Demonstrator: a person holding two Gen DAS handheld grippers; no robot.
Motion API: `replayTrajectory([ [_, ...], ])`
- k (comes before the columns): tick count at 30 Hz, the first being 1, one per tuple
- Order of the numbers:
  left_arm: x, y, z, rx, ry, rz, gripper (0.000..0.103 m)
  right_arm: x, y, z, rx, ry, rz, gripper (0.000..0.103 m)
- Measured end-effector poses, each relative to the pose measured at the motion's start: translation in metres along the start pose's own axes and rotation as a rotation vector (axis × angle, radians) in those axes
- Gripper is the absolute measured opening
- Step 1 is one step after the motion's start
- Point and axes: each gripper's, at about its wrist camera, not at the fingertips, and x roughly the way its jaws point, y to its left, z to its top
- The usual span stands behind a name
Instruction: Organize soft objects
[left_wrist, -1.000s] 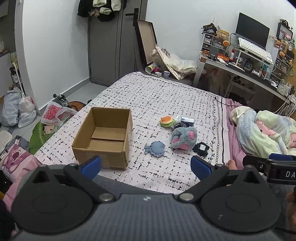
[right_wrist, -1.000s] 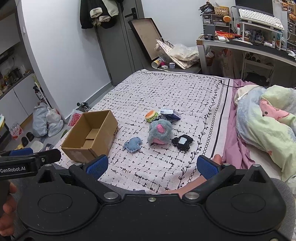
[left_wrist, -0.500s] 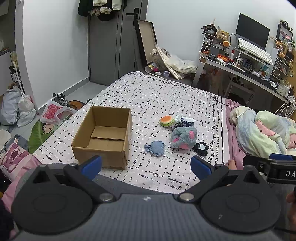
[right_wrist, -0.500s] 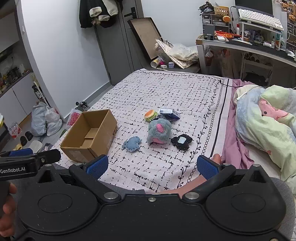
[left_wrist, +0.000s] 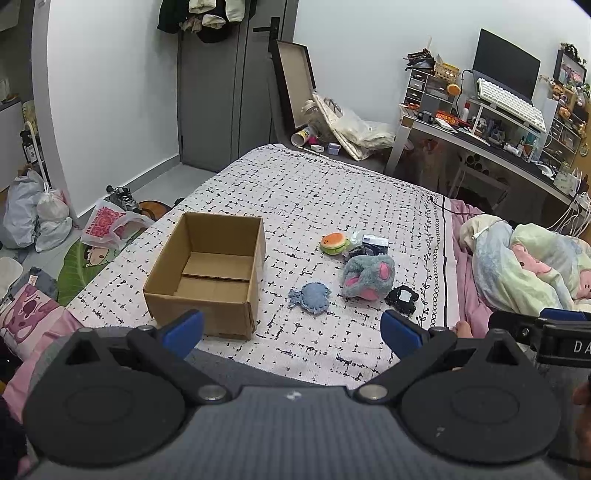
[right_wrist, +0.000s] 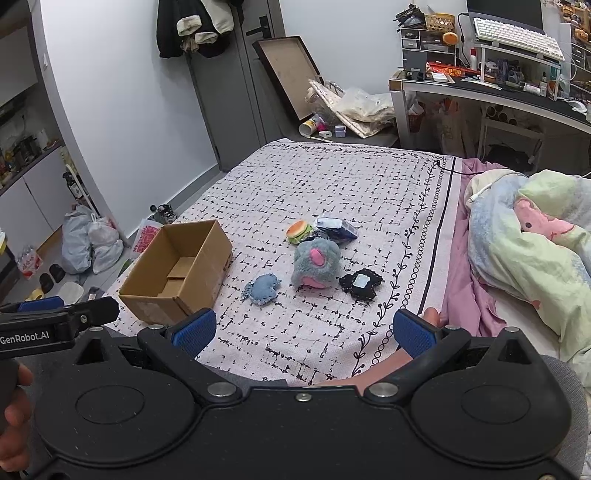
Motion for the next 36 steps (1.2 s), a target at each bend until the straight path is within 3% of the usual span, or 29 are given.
replayTrajectory([
  [22, 0.031, -0.004, 0.006, -0.035, 0.010, -0.014, 0.101, 0.031, -0.010, 0.008, 0.014, 0.040, 0.028, 0.103],
  [30, 0.059, -0.011, 0.016, -0.083, 0.040, -0.069, 0.099, 0.049, -0.031, 0.023, 0.081, 0.038, 0.068, 0.103],
  [36, 0.079, -0.022, 0.026, -0.080, 0.043, -0.061, 0.097, 0.065, -0.051, 0.035, 0.148, 0.029, 0.091, 0.103],
])
